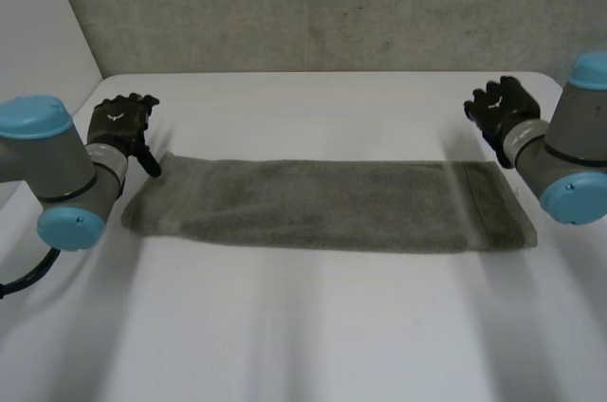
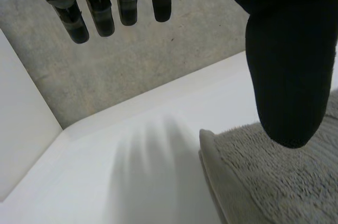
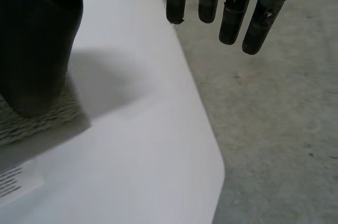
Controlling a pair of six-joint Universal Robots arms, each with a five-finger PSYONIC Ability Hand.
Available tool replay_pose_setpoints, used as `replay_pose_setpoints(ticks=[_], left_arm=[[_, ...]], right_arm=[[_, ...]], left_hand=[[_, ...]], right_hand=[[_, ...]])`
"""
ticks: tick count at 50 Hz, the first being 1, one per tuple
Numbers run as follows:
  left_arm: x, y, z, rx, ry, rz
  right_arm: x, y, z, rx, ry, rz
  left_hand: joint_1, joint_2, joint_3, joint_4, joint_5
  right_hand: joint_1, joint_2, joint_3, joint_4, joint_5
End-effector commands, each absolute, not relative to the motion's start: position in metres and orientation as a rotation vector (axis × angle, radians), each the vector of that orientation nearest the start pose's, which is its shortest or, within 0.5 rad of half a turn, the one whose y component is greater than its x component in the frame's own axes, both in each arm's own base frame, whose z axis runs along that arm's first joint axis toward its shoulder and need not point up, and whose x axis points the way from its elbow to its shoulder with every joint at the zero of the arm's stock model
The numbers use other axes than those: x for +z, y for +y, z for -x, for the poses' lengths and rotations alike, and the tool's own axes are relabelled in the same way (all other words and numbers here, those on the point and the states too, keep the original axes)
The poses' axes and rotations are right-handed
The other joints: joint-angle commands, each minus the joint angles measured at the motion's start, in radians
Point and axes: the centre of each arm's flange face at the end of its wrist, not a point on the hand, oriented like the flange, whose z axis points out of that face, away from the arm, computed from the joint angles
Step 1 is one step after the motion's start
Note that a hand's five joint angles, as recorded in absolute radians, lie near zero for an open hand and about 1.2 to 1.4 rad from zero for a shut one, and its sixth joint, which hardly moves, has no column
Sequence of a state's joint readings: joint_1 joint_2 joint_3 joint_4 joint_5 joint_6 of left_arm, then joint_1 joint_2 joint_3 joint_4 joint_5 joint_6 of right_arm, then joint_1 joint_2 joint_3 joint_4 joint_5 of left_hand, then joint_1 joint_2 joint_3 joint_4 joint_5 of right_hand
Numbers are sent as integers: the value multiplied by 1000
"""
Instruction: Fold the laundry
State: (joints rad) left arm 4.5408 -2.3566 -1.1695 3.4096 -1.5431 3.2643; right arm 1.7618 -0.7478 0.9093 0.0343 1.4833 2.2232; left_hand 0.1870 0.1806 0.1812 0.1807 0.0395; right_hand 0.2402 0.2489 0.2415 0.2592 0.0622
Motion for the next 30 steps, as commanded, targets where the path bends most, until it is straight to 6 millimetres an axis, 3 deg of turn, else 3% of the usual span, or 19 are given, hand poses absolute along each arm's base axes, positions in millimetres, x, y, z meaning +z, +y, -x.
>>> replay_pose_setpoints(ticks=[1, 4, 6, 7, 9, 12, 17, 22, 26, 30], left_arm=[[174, -408, 206, -2158, 2331, -371], [186, -394, 204, -2166, 2330, -367], [190, -386, 202, -2162, 2333, -370], [193, -377, 202, -2161, 2338, -376], [198, -368, 200, -2161, 2339, -378], [204, -352, 198, -2172, 2332, -381], [206, -333, 197, -2202, 2309, -385], [197, -320, 197, -2247, 2270, -389], [191, -313, 197, -2299, 2220, -393], [190, -311, 200, -2329, 2196, -399]], right_arm=[[241, -412, -216, -2270, 2271, 1142], [252, -404, -215, -2266, 2263, 1069], [261, -385, -211, -2231, 2267, 1012], [261, -384, -211, -2231, 2267, 1012], [258, -363, -208, -2161, 2310, 1027], [255, -353, -206, -2123, 2336, 1031], [227, -327, -185, -1913, 2493, 1015], [200, -312, -181, -1759, 2527, 1029], [184, -313, -172, -1729, 2537, 1006], [154, -320, -167, -1754, 2515, 1005]], left_hand=[[-12, -5, -6, -5, -39], [-12, -5, -6, -5, -39], [-12, -5, -6, -5, -39], [-12, -6, -7, -6, -40], [-12, -6, -7, -6, -40], [-12, -6, -7, -6, -40], [-12, -6, -7, -6, -40], [-12, -6, -7, -6, -40], [-12, -6, -7, -6, -40], [-12, -6, -7, -6, -40]], right_hand=[[-66, -74, -67, -85, -62], [-66, -74, -67, -85, -62], [-66, -74, -67, -85, -62], [-66, -74, -67, -85, -62], [-66, -74, -67, -85, -62], [-66, -74, -67, -85, -62], [-66, -74, -67, -85, -62], [-44, -52, -45, -63, -40], [-3, -11, -4, -22, 1], [38, 30, 37, 19, 42]])
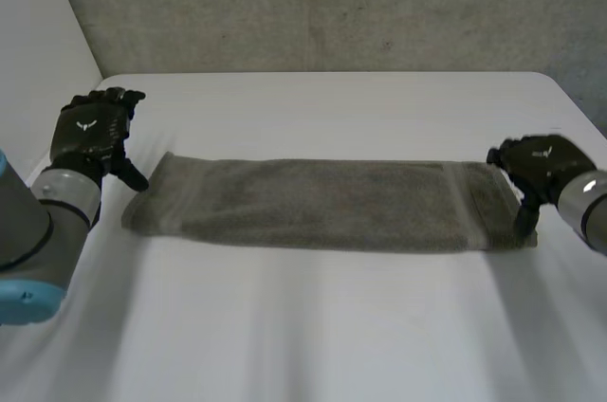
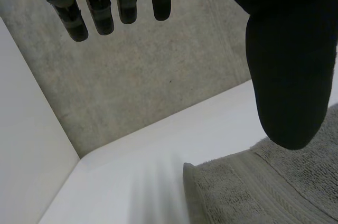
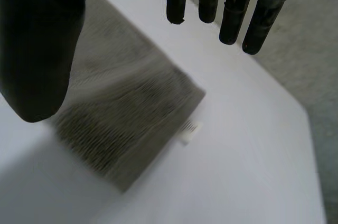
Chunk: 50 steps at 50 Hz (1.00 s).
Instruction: Fold the laundry
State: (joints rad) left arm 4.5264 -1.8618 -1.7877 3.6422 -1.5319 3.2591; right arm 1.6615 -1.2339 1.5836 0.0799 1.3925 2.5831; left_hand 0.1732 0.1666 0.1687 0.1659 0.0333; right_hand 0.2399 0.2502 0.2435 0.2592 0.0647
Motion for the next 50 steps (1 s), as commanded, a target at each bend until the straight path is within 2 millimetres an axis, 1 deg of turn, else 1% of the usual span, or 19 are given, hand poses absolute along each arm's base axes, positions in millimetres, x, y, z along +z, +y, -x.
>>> replay_pose_setpoints(ticks=[1, 10, 12, 13, 14, 26, 28, 34, 36, 37, 39, 40, 42, 43, 44, 45, 47, 48, 50], left_arm=[[189, -310, 201, -2335, 2191, -400], [187, -309, 201, -2333, 2199, -404], [187, -309, 201, -2333, 2199, -404], [187, -309, 201, -2333, 2199, -404], [187, -309, 201, -2333, 2199, -404], [186, -309, 201, -2327, 2203, -407], [186, -309, 201, -2329, 2201, -407], [187, -308, 201, -2330, 2199, -406], [187, -308, 201, -2330, 2199, -406], [187, -308, 201, -2330, 2199, -406], [187, -308, 201, -2330, 2199, -406], [187, -308, 201, -2330, 2199, -406], [186, -308, 201, -2329, 2201, -407], [186, -308, 201, -2329, 2201, -407], [186, -308, 201, -2329, 2201, -407], [185, -307, 201, -2323, 2206, -405], [185, -307, 201, -2323, 2205, -409], [184, -306, 201, -2319, 2209, -409], [184, -306, 201, -2319, 2209, -409]], right_arm=[[153, -320, -167, -1754, 2515, 1005], [125, -339, -161, -1763, 2531, 1000], [122, -344, -153, -1750, 2565, 975], [122, -344, -153, -1750, 2565, 974], [123, -347, -148, -1756, 2582, 957], [153, -380, -85, -1958, 2705, 850], [162, -391, -61, -2032, 2798, 898], [180, -401, -62, -2139, 2802, 1077], [206, -397, -111, -2270, 2595, 1175], [206, -397, -111, -2271, 2593, 1176], [232, -379, -180, -2367, 2311, 1266], [232, -379, -180, -2368, 2309, 1266], [247, -349, -246, -2392, 2063, 1356], [247, -349, -246, -2392, 2062, 1356], [250, -329, -280, -2382, 1943, 1406], [250, -329, -280, -2382, 1942, 1407], [233, -284, -345, -2274, 1754, 1524], [233, -284, -345, -2274, 1753, 1524], [206, -247, -387, -2162, 1652, 1620]], left_hand=[[1, 8, 6, 9, -33], [1, 8, 6, 9, -33], [1, 8, 6, 9, -33], [1, 8, 6, 9, -33], [1, 8, 6, 9, -33], [1, 8, 6, 9, -33], [1, 8, 6, 9, -33], [1, 8, 6, 9, -33], [1, 8, 6, 9, -33], [1, 8, 6, 9, -33], [1, 8, 6, 9, -33], [1, 8, 6, 9, -33], [1, 8, 6, 9, -33], [1, 8, 6, 9, -33], [1, 8, 6, 9, -33], [1, 8, 6, 9, -33], [1, 8, 6, 9, -33], [1, 8, 6, 9, -33], [1, 8, 6, 9, -33]], right_hand=[[39, 29, 35, 20, 39], [503, 492, 499, 483, 503], [818, 807, 814, 798, 818], [820, 809, 816, 800, 820], [1153, 1143, 1149, 1134, 1154], [1156, 1146, 1153, 1137, 1157], [1156, 1146, 1153, 1137, 1157], [1156, 1146, 1153, 1137, 1157], [1156, 1146, 1153, 1137, 1157], [1156, 1146, 1153, 1137, 1157], [1156, 1146, 1153, 1137, 1157], [1156, 1146, 1153, 1137, 1157], [1156, 1146, 1153, 1137, 1157], [1156, 1146, 1153, 1137, 1157], [1156, 1146, 1153, 1137, 1157], [1156, 1146, 1153, 1137, 1157], [1156, 1146, 1153, 1137, 1157], [1156, 1146, 1153, 1137, 1157], [1156, 1146, 1153, 1137, 1157]])
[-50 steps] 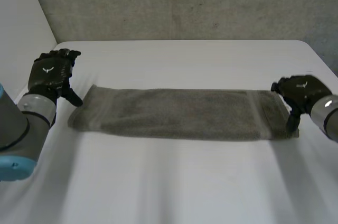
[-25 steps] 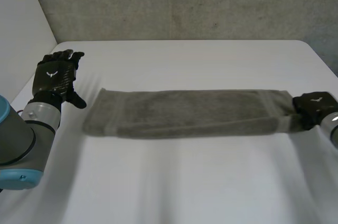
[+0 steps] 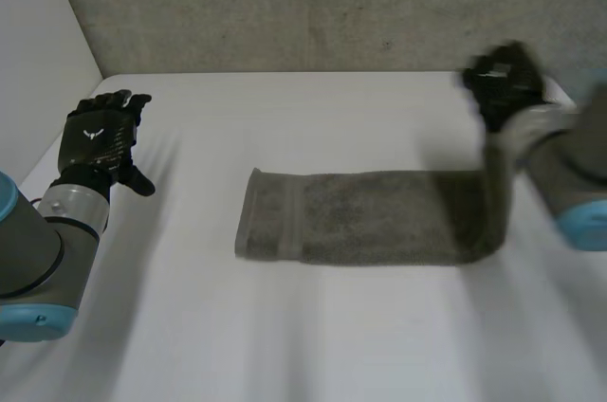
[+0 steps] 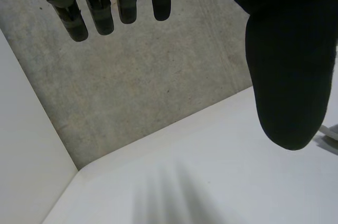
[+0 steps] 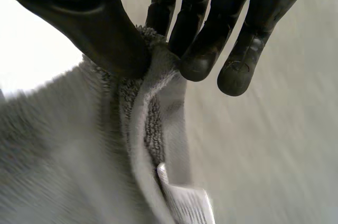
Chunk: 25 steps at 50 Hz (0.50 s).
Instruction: Fold the laundry
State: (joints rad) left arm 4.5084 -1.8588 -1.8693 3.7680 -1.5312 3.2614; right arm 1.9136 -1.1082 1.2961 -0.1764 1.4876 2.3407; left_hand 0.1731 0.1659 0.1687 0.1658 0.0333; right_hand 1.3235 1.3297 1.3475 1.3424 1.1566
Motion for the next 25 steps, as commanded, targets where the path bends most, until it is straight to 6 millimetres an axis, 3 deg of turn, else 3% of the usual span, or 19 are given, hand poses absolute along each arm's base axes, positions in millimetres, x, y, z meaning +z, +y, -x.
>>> replay_pose_setpoints(ticks=[1, 3, 8, 13, 23, 24, 25], left_arm=[[183, -305, 201, -2318, 2211, -411], [183, -305, 201, -2318, 2211, -411], [182, -305, 202, -2313, 2216, -416], [181, -305, 202, -2311, 2217, -416], [179, -305, 203, -2315, 2214, -421], [179, -305, 203, -2315, 2214, -421], [179, -305, 203, -2315, 2214, -421]], right_arm=[[206, -247, -387, -2162, 1651, 1620], [182, -222, -412, -2085, 1597, 1680], [157, -206, -433, -2026, 1559, 1725], [145, -205, -439, -2004, 1563, 1737], [141, -197, -435, -1952, 1570, 1745], [143, -194, -434, -1944, 1573, 1735], [143, -194, -434, -1944, 1573, 1735]], left_hand=[[1, 9, 6, 9, -33], [1, 9, 6, 9, -33], [1, 9, 6, 9, -33], [1, 9, 6, 9, -33], [1, 9, 6, 9, -33], [1, 9, 6, 9, -33], [1, 9, 6, 9, -33]], right_hand=[[73, 67, 49, 54, 65], [73, 67, 49, 54, 65], [73, 67, 49, 54, 65], [73, 67, 49, 54, 65], [42, 35, 17, 23, 34], [-485, -491, -509, -503, -492], [-490, -496, -514, -509, -497]])
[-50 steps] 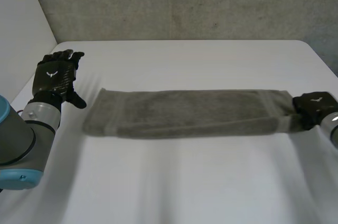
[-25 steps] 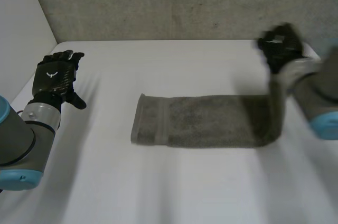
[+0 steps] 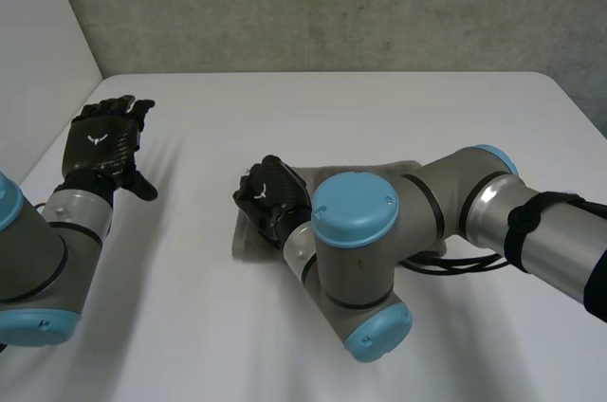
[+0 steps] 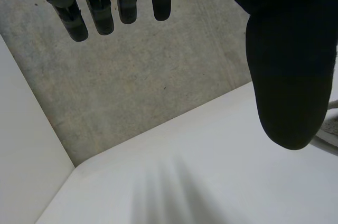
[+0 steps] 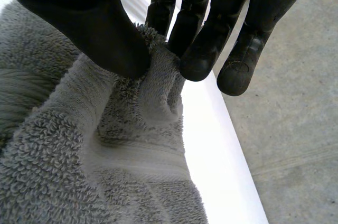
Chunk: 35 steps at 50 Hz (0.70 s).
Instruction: Fold the laundry
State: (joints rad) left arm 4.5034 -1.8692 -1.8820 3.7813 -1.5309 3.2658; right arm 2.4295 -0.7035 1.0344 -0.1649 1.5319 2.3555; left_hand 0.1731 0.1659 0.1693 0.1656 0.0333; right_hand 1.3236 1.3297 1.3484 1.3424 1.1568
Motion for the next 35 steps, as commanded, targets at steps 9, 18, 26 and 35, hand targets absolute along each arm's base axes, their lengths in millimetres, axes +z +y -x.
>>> replay_pose_setpoints(ticks=[9, 18, 26, 35], left_arm=[[177, -302, 205, -2310, 2223, -436], [177, -301, 207, -2340, 2196, -441], [175, -299, 209, -2339, 2201, -449], [175, -297, 212, -2342, 2208, -464]], right_arm=[[205, -188, -405, -1958, 1649, 1431], [213, -239, -310, -1885, 2019, 1110], [159, -247, -254, -1676, 2270, 1068], [142, -259, -232, -1714, 2277, 991]], left_hand=[[1, 9, 5, 9, -33], [1, 9, 5, 9, -33], [1, 9, 5, 9, -33], [1, 9, 5, 9, -33]], right_hand=[[-1149, -1155, -1174, -1168, -1157], [-1149, -1155, -1174, -1168, -1157], [-1074, -1080, -1099, -1093, -1082], [-734, -740, -759, -753, -742]])
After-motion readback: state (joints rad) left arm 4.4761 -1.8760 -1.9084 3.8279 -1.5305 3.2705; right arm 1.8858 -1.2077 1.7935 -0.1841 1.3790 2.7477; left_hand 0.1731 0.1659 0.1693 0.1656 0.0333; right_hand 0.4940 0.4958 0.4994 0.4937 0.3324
